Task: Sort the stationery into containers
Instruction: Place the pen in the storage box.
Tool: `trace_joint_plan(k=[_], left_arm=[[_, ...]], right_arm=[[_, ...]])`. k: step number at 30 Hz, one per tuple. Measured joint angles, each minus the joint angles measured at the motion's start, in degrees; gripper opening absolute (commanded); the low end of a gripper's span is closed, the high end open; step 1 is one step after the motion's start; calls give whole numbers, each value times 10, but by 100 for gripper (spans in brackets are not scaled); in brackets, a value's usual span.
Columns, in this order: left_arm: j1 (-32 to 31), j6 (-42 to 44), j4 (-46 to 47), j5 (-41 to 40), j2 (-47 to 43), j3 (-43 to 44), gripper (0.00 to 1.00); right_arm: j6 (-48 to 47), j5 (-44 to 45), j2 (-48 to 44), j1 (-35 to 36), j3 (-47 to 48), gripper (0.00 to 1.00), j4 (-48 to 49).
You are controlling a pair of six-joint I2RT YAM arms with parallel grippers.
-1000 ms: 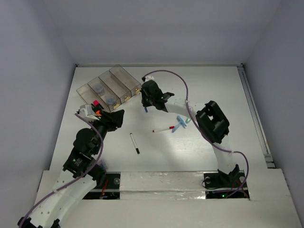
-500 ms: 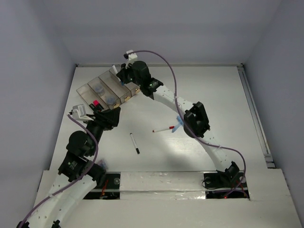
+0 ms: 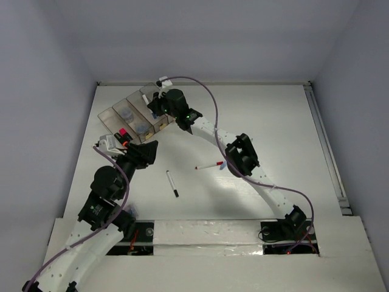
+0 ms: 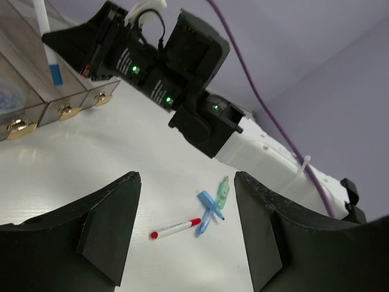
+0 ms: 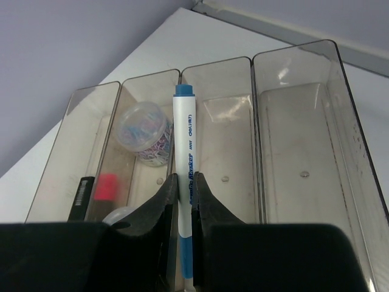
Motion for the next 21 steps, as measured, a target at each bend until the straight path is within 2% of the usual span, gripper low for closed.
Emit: trace_joint_plan(k=[2,3,5,6,9,16,19,21], left_arm=[[0,-7,-5,4,0,-10,60],[0,-10,-8,6,0,-14,60],[0,-19,-21,7,3,-22,62],[0,-23,-27,7,6,-25,63],[0,-37,-39,10,15,-37,66],[-1,-66,-46,25,42,-67,67],[-10,-77,-41,26,70,-81,66],[-29,-84,-34,17,105,-88,66]], right_arm=[[2,0,0,0,0,15,6],[2,-1,0,0,0,34,7],[5,-4,0,0,0,53,7],[5,-5,0,0,0,66,7],[3,-11,0,0,-5,69,16],[9,-24,-21,-8,-18,70,17],[11,-27,-104,-16,-118,72,20],[7,-23,-193,-21,-224,73,33]])
